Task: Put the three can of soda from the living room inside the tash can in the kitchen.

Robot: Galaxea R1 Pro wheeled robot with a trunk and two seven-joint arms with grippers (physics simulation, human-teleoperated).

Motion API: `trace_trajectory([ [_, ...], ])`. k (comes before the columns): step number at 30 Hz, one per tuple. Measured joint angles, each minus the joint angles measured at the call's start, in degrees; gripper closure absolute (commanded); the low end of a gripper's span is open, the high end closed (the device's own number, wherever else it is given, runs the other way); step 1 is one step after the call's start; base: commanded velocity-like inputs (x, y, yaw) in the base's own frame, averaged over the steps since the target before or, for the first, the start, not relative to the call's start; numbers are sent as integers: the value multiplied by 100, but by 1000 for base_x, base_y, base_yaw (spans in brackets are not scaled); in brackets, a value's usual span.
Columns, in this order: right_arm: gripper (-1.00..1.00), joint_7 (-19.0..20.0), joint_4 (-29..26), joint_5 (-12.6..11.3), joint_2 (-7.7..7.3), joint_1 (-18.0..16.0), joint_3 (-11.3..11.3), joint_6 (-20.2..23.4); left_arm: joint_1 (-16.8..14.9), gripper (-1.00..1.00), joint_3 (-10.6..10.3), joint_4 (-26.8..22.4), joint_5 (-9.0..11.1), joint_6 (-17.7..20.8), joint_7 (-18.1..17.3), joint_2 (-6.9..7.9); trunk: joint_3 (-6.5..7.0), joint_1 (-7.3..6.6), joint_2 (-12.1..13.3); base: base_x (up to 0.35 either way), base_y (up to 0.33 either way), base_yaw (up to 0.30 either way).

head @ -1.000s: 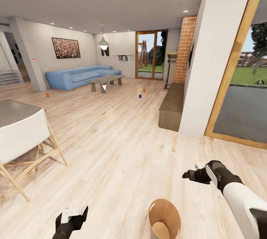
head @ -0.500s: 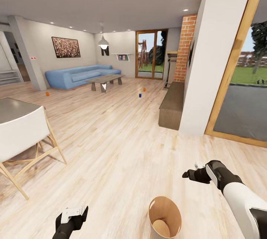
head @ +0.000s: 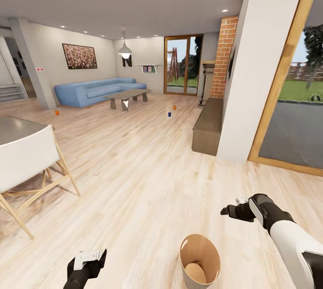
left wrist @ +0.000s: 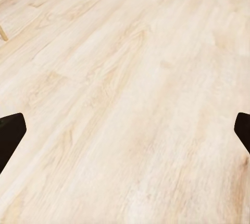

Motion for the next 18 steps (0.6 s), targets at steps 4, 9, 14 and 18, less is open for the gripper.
trace_trajectory([
  [4,-100,1,-1,0,6,0,-1,1,0,-100,0,0,-2,-1,6,0,-72,88,-160,0,0,0],
  [9,-100,4,-1,-4,8,0,-4,2,0,-100,0,0,-1,-2,8,0,-162,198,-361,0,0,0],
  [14,-100,7,-1,-8,16,0,-1,1,-11,-100,12,-32,10,8,-17,17,-251,307,-561,0,0,0],
  [18,-100,8,-1,-9,17,0,0,1,-53,-100,22,-149,25,84,-24,35,-323,395,-722,0,0,0],
])
